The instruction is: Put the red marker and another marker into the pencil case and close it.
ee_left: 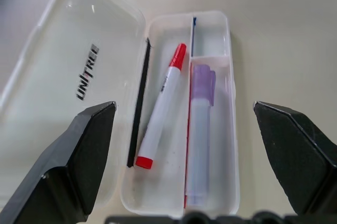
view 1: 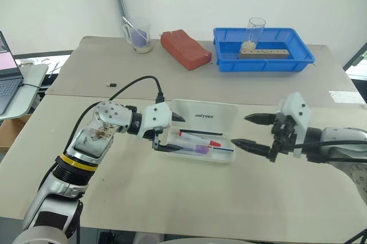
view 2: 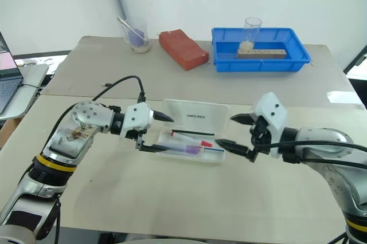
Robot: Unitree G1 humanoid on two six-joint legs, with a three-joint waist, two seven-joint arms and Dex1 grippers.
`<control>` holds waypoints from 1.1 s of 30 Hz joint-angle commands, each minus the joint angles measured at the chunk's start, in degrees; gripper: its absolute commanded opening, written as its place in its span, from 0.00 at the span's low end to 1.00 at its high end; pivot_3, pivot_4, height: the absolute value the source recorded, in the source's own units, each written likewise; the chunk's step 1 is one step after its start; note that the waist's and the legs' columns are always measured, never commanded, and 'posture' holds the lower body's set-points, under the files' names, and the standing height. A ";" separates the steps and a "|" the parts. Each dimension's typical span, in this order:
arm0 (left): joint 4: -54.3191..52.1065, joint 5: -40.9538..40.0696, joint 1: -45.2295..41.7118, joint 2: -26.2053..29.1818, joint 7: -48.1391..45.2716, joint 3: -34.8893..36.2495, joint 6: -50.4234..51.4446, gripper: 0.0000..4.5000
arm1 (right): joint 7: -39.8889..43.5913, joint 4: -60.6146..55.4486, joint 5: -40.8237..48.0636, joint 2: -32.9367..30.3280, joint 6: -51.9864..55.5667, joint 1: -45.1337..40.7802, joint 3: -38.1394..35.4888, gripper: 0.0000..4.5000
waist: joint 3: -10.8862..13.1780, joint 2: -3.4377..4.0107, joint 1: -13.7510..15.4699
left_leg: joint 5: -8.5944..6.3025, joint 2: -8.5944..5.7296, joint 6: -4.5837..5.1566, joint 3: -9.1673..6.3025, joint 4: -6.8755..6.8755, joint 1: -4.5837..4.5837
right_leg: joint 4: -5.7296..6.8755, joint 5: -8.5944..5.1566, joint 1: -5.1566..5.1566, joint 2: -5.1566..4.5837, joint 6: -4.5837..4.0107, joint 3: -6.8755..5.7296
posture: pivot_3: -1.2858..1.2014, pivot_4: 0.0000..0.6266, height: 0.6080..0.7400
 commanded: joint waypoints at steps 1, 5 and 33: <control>-2.61 -6.35 -7.01 -0.51 1.65 6.31 5.80 0.99 | -2.57 2.89 -4.57 -0.94 -1.86 3.17 -6.21 1.00 | 0.00 -0.01 0.32 | 0.02 0.00 0.03 -0.04 0.01 -0.03 | 0.00 -0.03 0.00 0.00 0.06 -0.07 | 0.52 0.24 1.00; -4.51 -9.29 -9.77 -1.40 2.35 6.86 9.46 0.99 | -5.34 8.00 -11.95 -1.76 -3.79 5.92 -5.54 1.00 | -0.01 0.01 0.04 | 0.04 -0.05 0.07 0.00 0.03 -0.06 | -0.09 -0.07 0.04 -0.01 0.19 0.01 | 0.52 0.24 1.00; 7.73 0.49 -1.52 -3.61 2.05 -1.48 -4.19 0.99 | 0.38 -1.17 -0.41 -2.31 3.98 -4.40 -1.26 1.00 | -0.05 0.44 0.18 | 0.05 -0.08 0.08 -0.14 0.15 -0.31 | -0.05 0.05 -0.03 0.07 0.05 0.05 | 0.52 0.24 1.00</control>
